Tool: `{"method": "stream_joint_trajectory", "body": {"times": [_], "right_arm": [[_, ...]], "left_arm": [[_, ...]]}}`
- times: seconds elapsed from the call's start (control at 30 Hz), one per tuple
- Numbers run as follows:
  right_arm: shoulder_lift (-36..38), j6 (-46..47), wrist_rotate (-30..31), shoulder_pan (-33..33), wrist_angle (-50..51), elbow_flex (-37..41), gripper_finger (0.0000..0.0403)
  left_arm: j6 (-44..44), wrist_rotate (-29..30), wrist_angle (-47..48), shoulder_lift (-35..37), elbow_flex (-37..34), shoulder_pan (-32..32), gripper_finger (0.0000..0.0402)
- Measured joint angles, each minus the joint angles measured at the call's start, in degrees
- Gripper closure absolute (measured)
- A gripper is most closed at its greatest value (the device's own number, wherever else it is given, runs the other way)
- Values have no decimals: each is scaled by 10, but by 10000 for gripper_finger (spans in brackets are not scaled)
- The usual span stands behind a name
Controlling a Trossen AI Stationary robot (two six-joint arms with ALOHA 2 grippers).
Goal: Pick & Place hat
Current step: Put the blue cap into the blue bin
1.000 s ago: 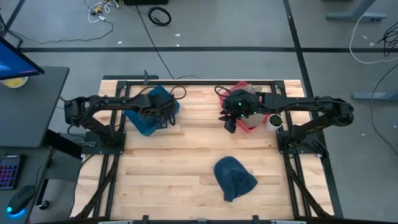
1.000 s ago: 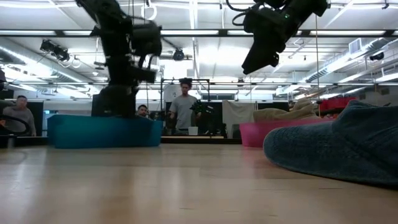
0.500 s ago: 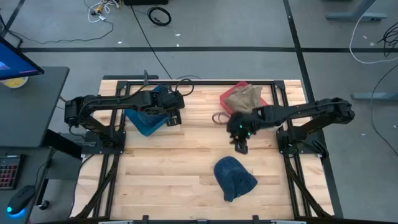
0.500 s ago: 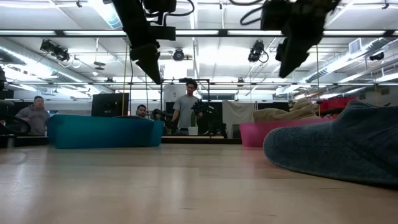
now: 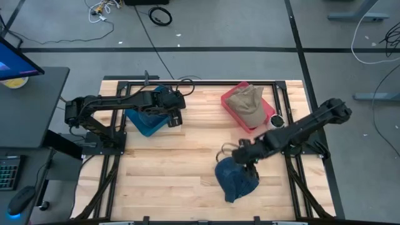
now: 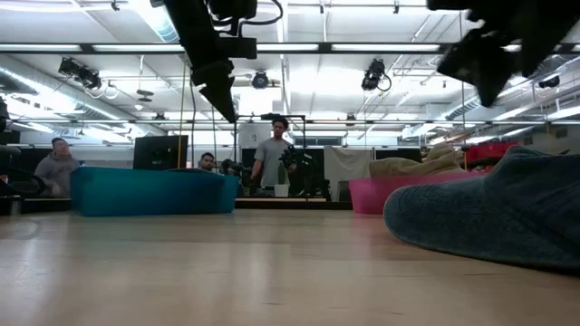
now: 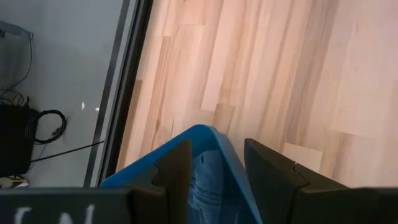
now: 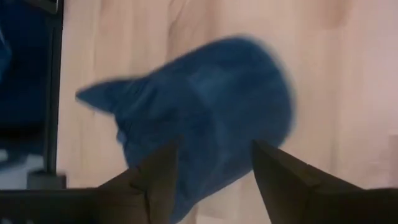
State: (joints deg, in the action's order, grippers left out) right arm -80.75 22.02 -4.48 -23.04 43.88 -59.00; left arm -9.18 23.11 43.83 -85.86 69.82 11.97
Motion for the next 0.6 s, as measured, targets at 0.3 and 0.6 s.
{"method": "stream_joint_trajectory", "body": {"times": [0.3,0.6], "right_arm": [[-98,14,43,-75,18,0,183],[-168,138,23,-86,34,0,186]], "left_arm": [[0,0,2,0,0,0,250],[0,0,11,0,0,0,250]]}}
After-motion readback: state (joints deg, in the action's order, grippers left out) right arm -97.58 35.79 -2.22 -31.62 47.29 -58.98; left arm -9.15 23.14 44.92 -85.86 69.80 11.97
